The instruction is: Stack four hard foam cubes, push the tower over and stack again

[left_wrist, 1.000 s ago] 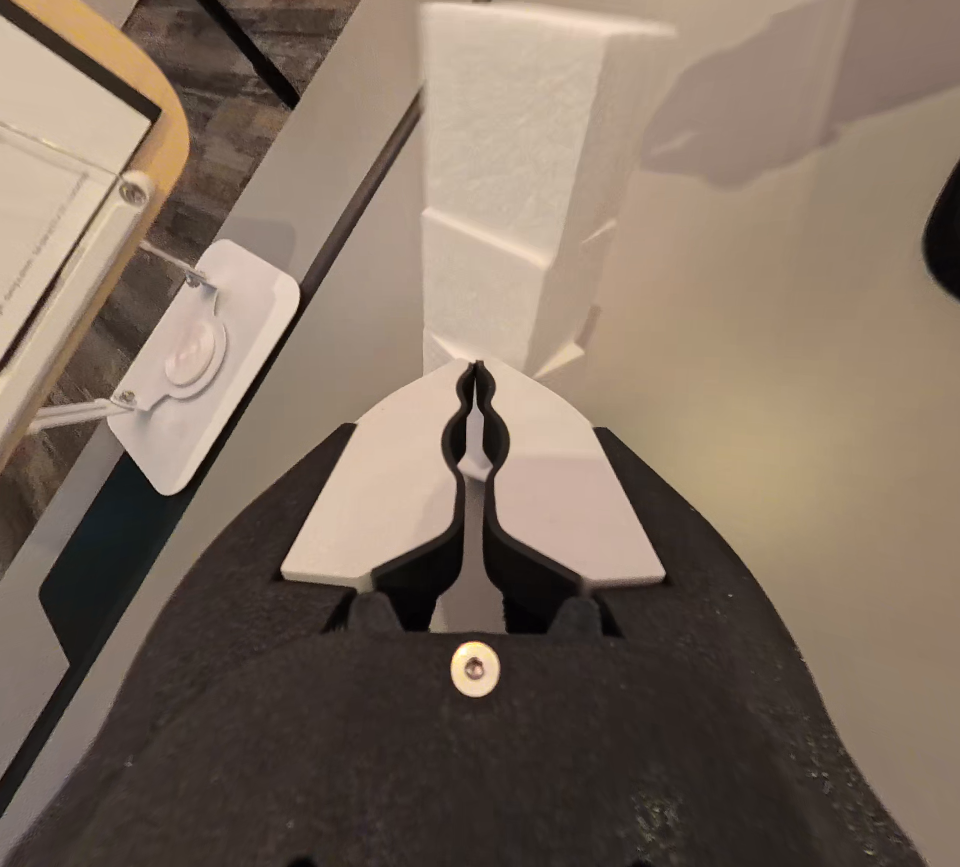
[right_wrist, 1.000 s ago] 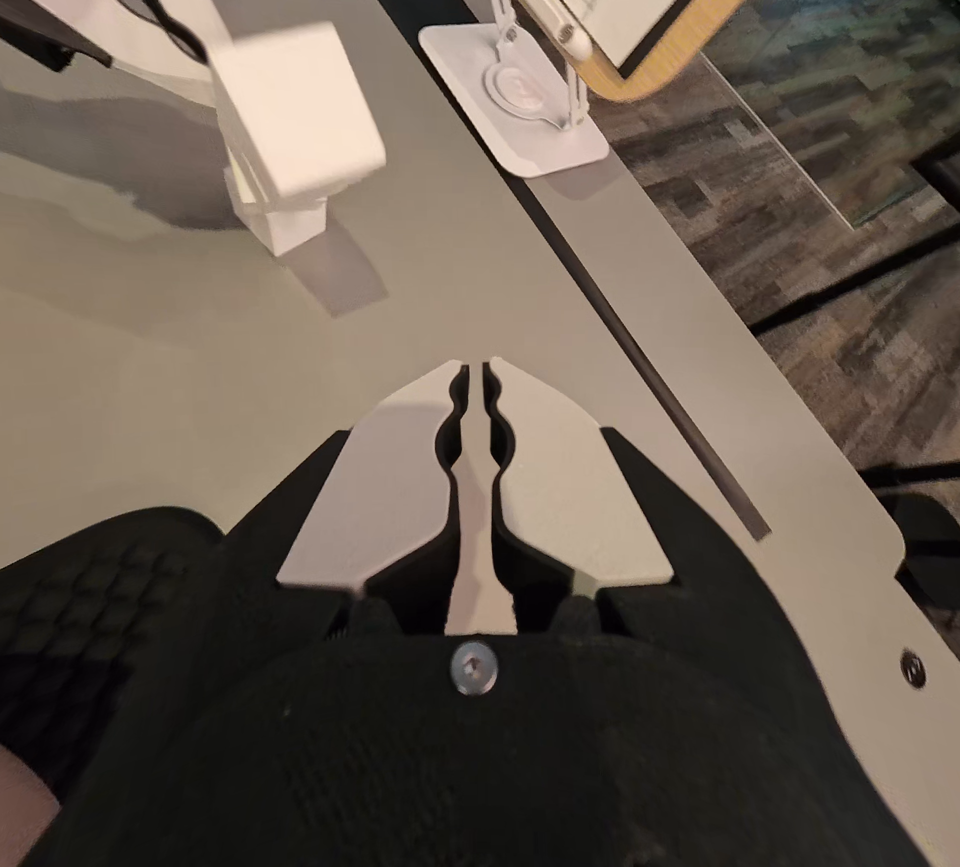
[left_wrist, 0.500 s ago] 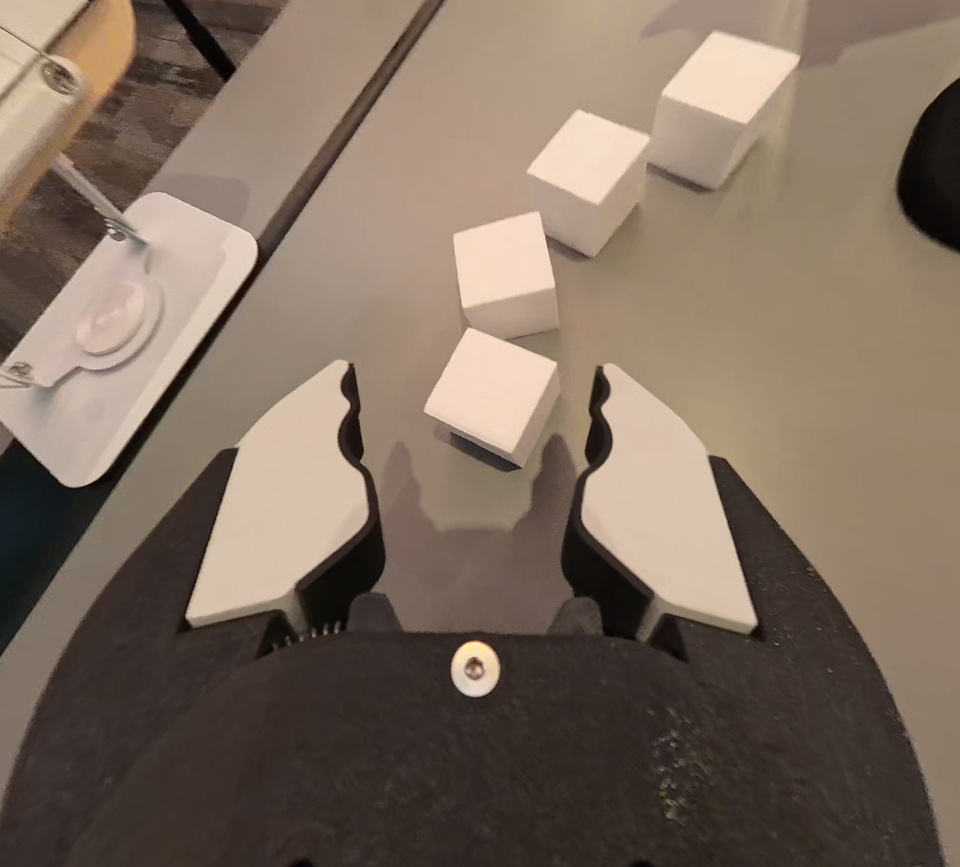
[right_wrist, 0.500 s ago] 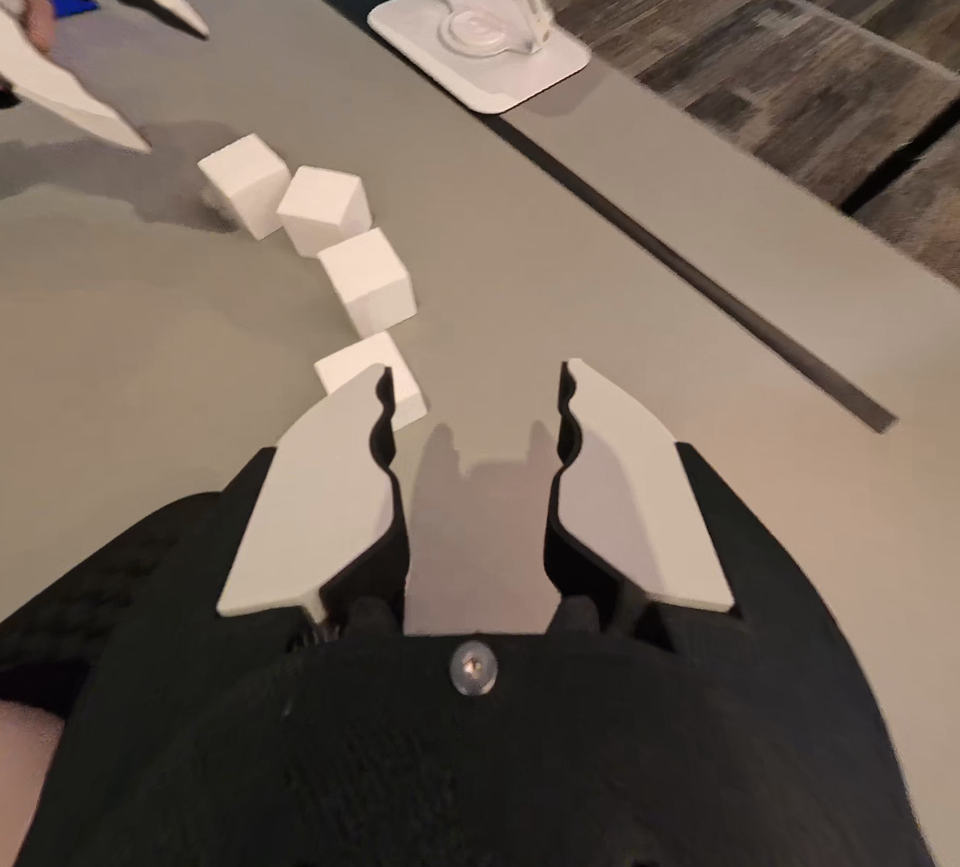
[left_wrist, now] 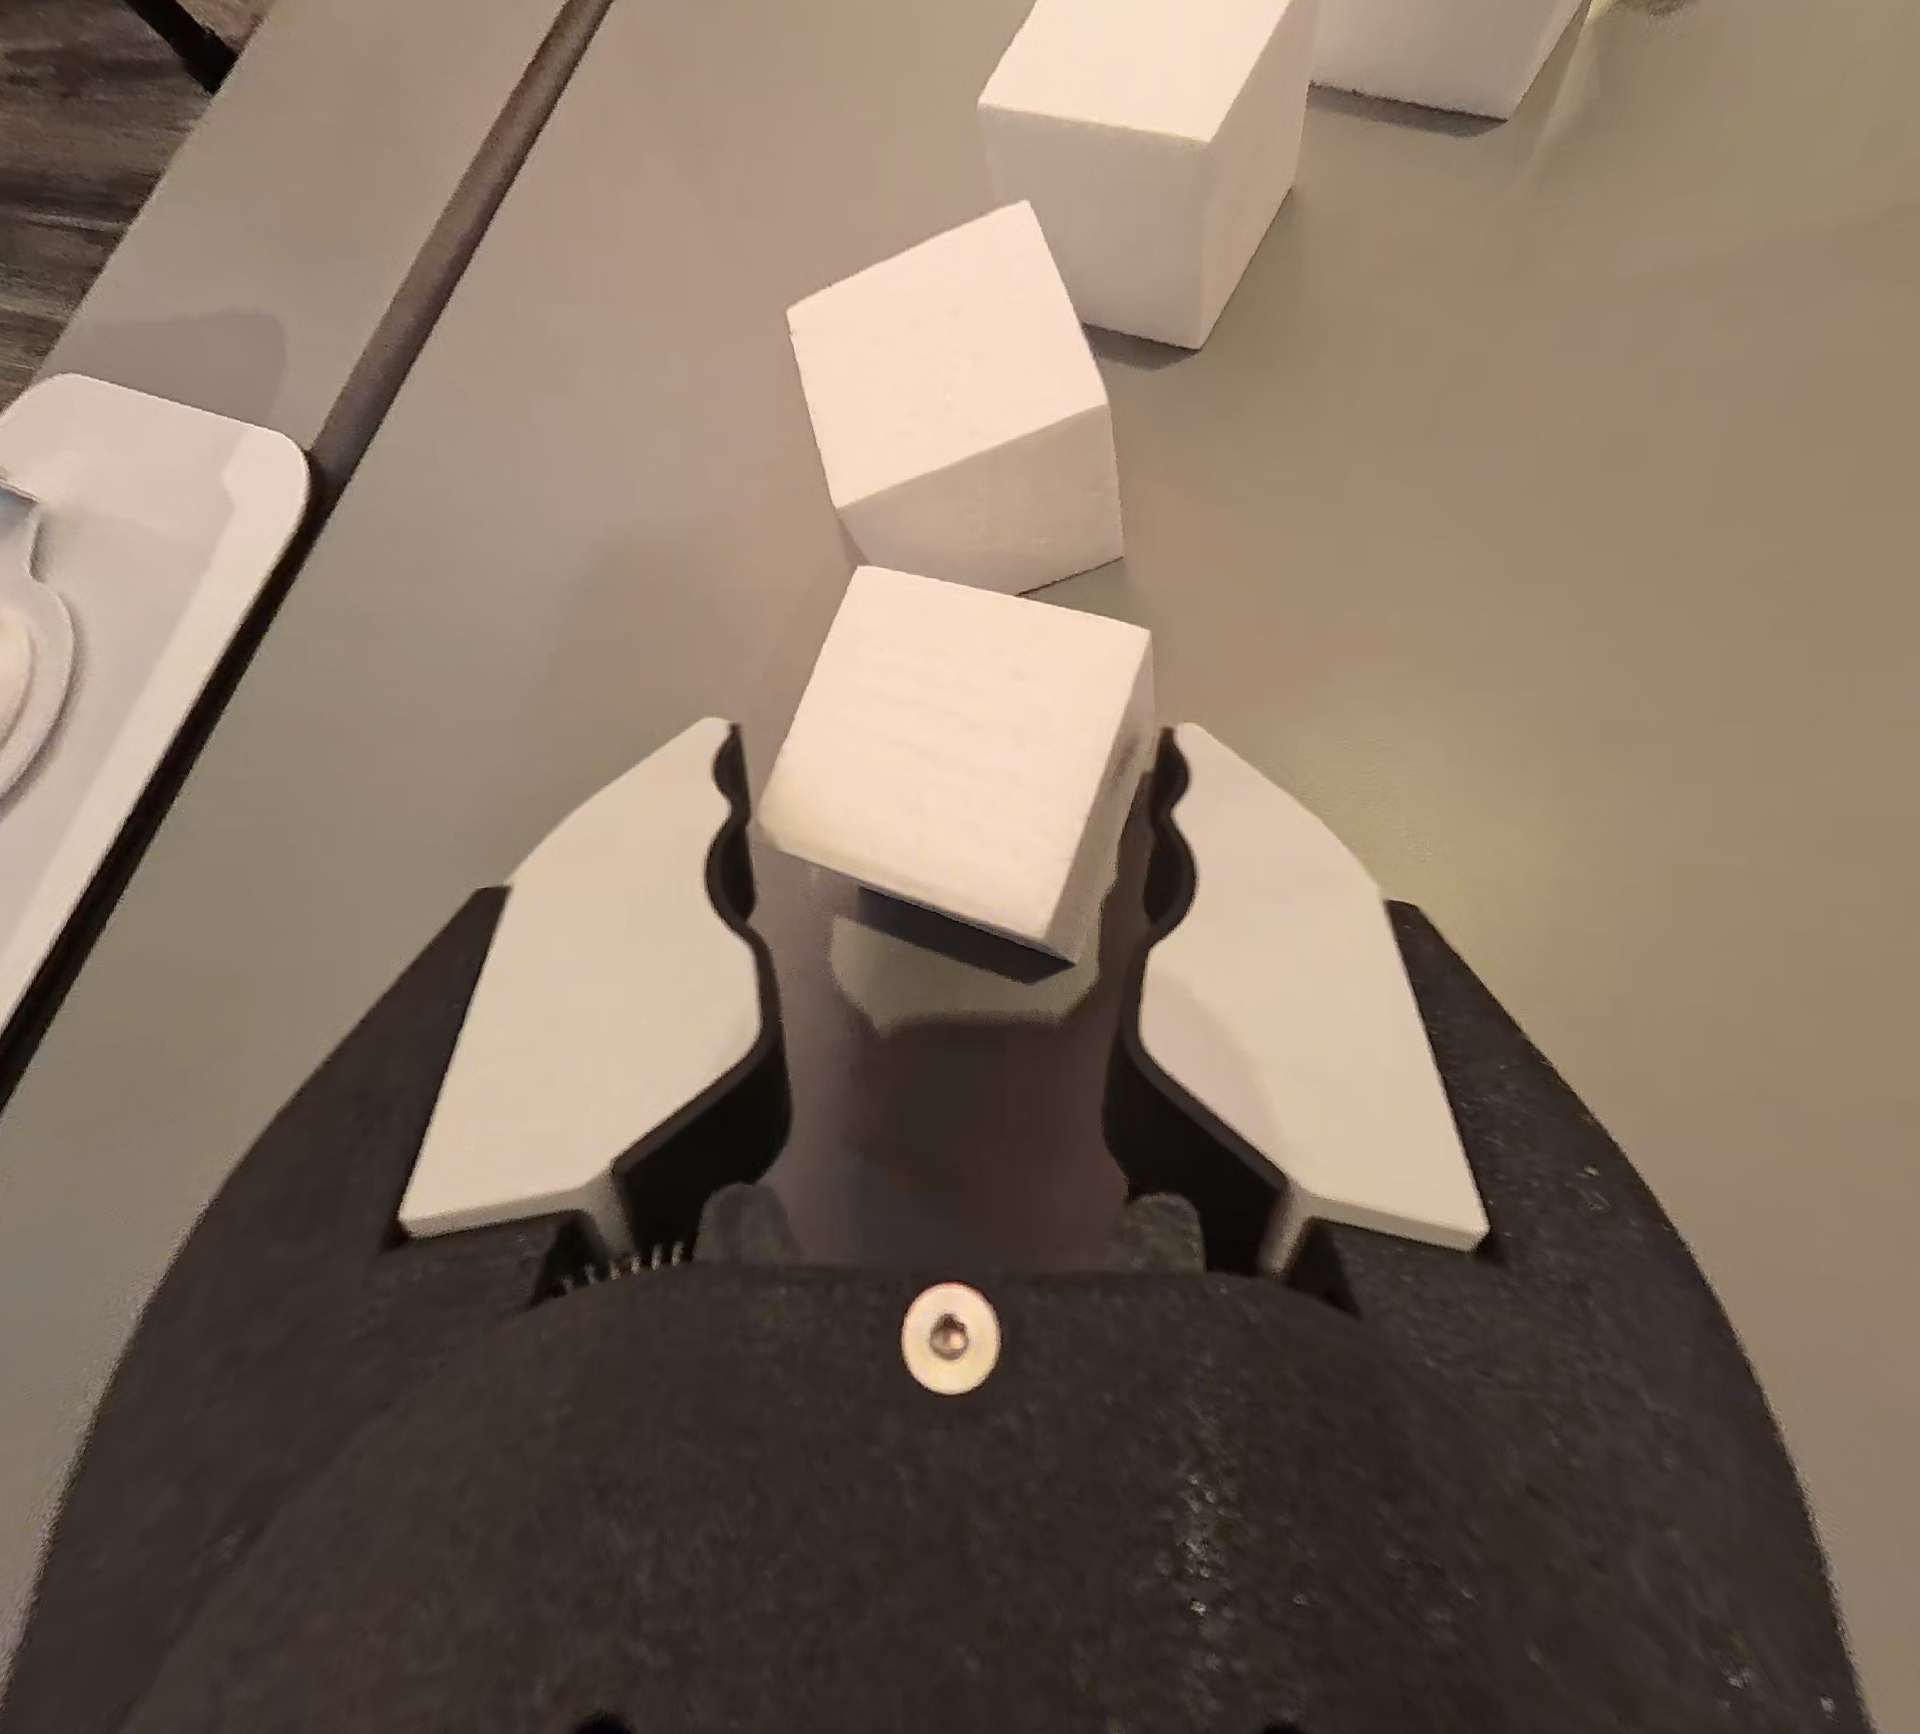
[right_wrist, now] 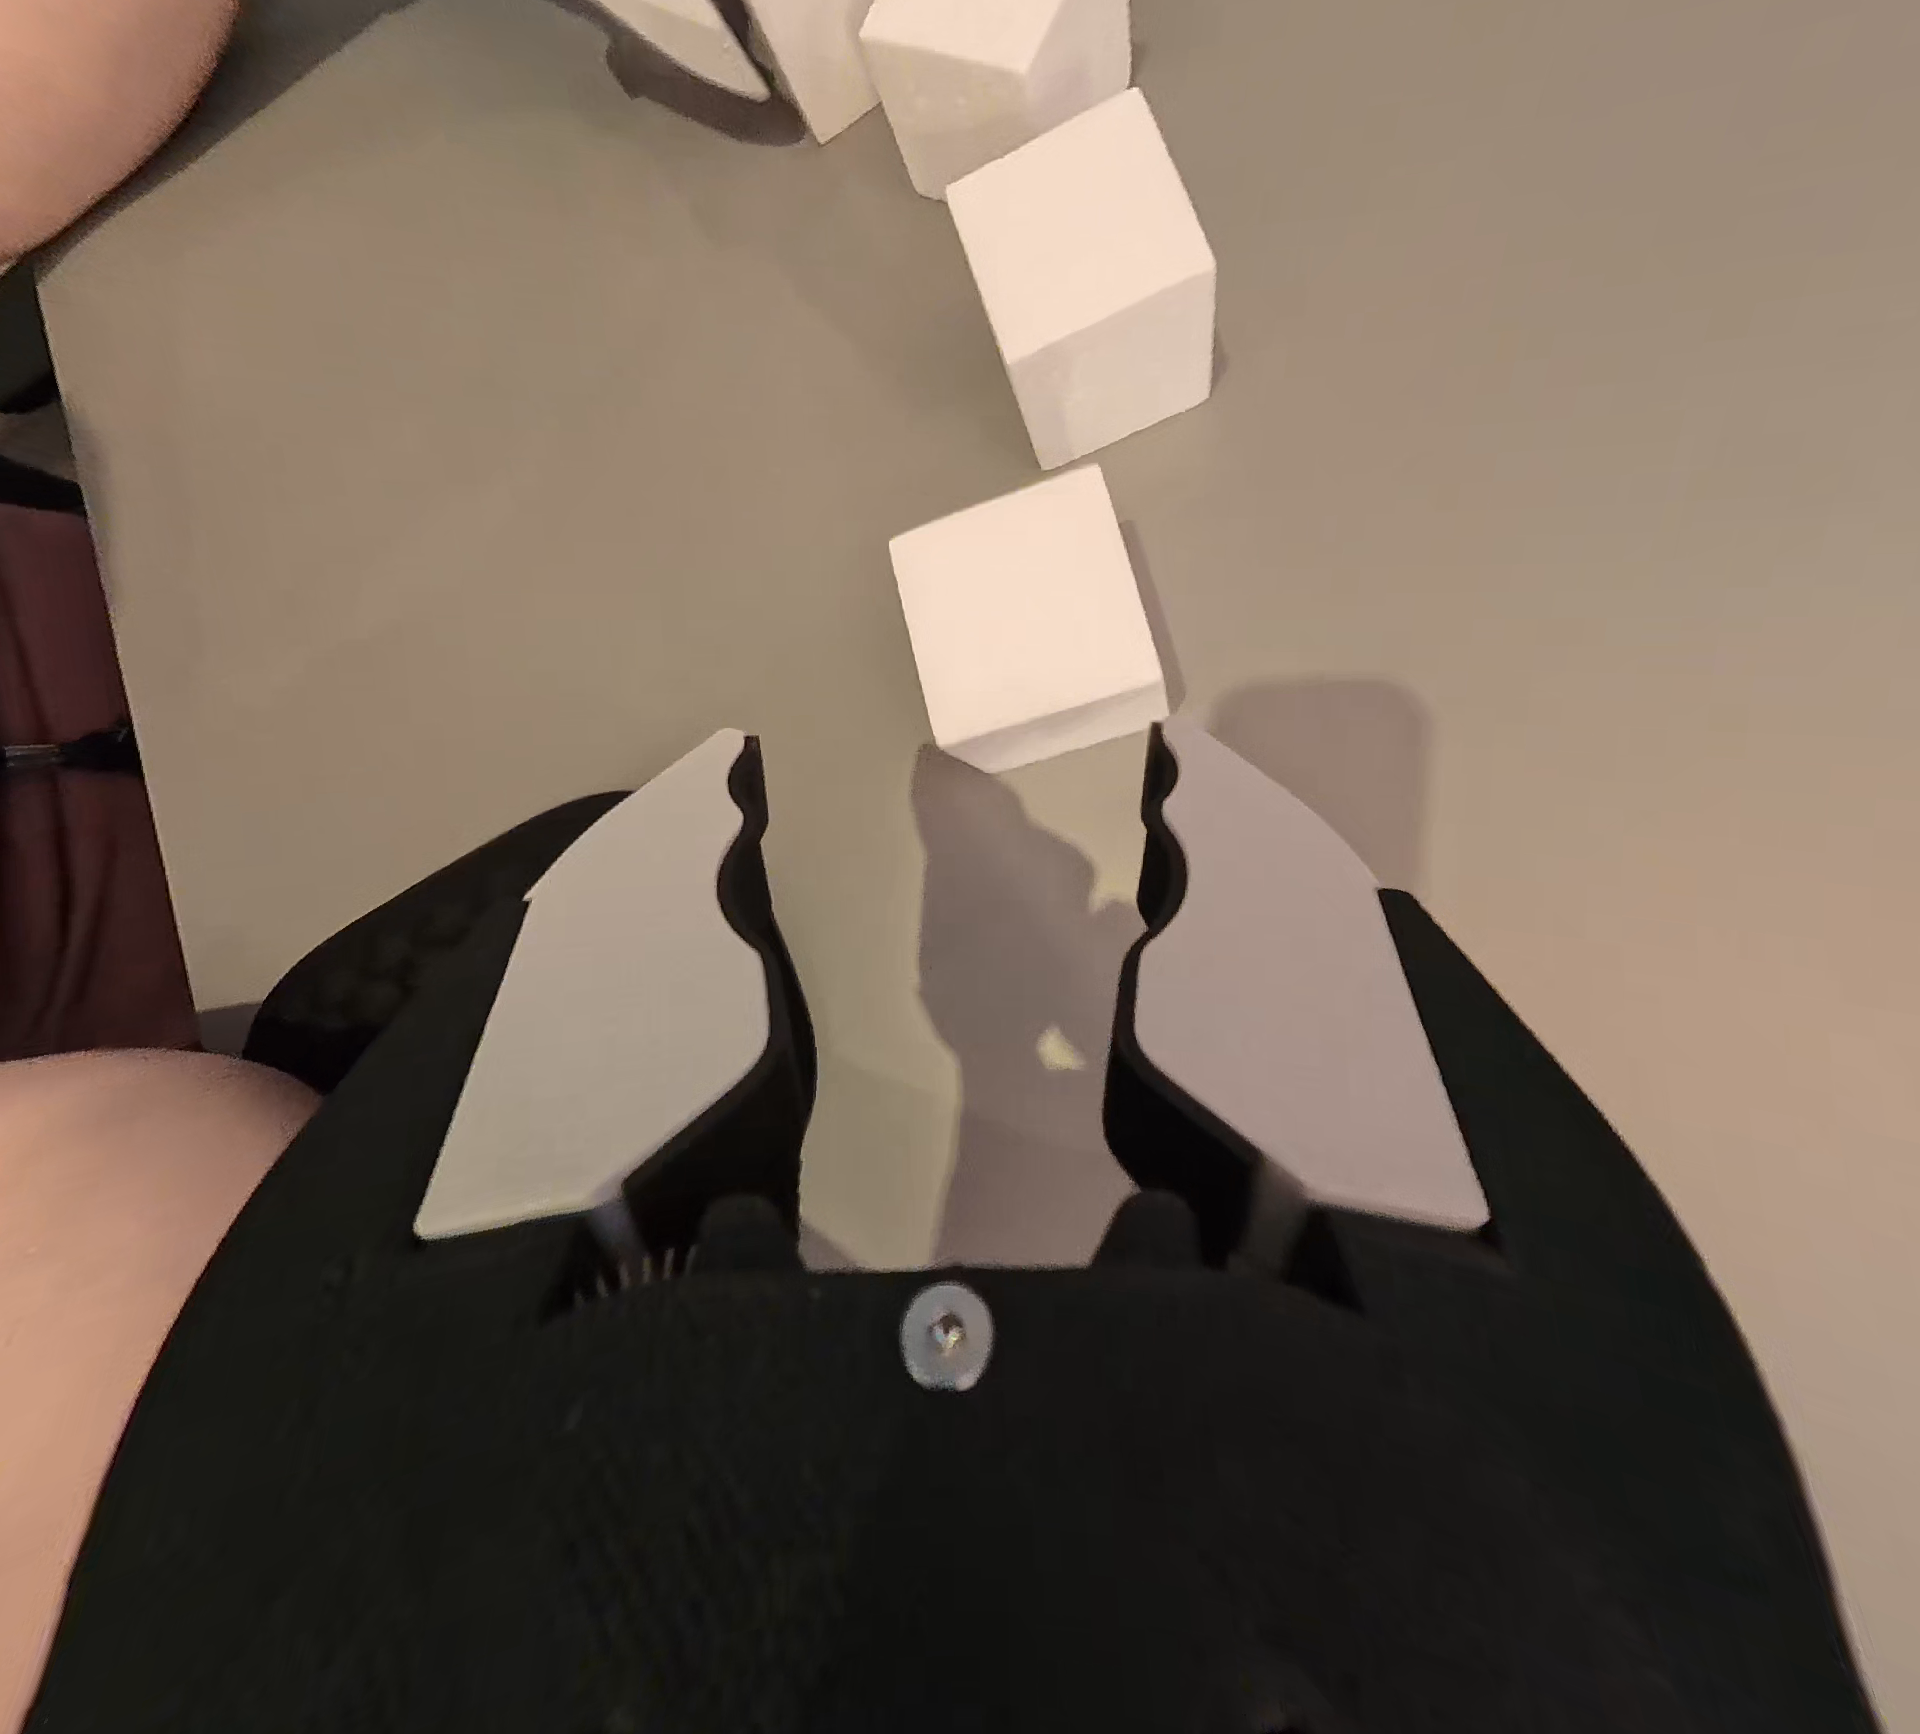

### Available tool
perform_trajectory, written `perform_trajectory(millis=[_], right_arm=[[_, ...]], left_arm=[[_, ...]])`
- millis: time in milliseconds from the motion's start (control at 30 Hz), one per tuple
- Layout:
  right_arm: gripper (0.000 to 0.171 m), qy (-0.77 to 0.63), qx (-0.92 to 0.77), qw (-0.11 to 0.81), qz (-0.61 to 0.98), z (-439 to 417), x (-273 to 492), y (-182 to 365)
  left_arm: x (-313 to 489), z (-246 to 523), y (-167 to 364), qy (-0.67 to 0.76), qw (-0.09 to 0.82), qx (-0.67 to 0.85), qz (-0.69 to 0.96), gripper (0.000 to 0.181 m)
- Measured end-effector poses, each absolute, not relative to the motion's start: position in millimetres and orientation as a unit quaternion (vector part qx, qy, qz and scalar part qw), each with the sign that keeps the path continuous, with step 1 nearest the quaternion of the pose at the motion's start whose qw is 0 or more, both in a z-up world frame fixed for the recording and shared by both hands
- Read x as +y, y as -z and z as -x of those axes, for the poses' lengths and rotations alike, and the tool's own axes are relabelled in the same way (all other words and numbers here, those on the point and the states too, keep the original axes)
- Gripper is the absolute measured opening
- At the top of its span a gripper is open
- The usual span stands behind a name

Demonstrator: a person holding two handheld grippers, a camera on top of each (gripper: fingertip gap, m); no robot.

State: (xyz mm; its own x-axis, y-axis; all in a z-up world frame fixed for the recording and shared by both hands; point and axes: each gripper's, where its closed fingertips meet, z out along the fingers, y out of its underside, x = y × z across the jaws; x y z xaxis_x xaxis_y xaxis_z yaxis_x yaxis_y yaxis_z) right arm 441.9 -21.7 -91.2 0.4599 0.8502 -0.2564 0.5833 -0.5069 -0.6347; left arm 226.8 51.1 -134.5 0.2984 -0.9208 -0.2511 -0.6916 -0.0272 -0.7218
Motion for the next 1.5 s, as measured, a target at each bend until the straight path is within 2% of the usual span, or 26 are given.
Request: perform_trajectory(millis=[33,167,433,700,767,867,1000,1200,1300,1500], right_arm=[[0.071,-0.279,-0.442,0.231,0.82,-438,-21,94],[0.072,-0.241,-0.464,0.203,0.828,-432,-15,110],[0.076,-0.17,-0.484,0.215,0.831,-433,2,113],[0.077,-0.189,-0.491,0.214,0.823,-429,3,125],[0.076,-0.19,-0.495,0.199,0.824,-428,4,135],[0.063,-0.209,-0.504,0.182,0.818,-423,0,139],[0.063,-0.214,-0.495,0.182,0.822,-426,-8,122],[0.063,-0.205,-0.464,0.275,0.817,-400,5,54],[0.062,-0.207,-0.402,0.293,0.842,-366,24,27],[0.062,-0.236,-0.255,0.285,0.894,-292,52,22]], left_arm=[[51,-228,136,0.147,0.393,0.575,0.702,0.069],[49,-227,136,0.161,0.385,0.573,0.705,0.068],[55,-215,119,0.148,0.395,0.559,0.714,0.068],[54,-208,102,0.16,0.404,0.552,0.712,0.068],[57,-204,99,0.159,0.408,0.545,0.715,0.068],[59,-198,95,0.161,0.412,0.536,0.719,0.068],[62,-188,83,0.155,0.422,0.53,0.719,0.068],[67,-173,61,0.151,0.448,0.508,0.72,0.068],[70,-166,56,0.135,0.452,0.501,0.726,0.068],[72,-154,47,0.124,0.462,0.492,0.727,0.068]])
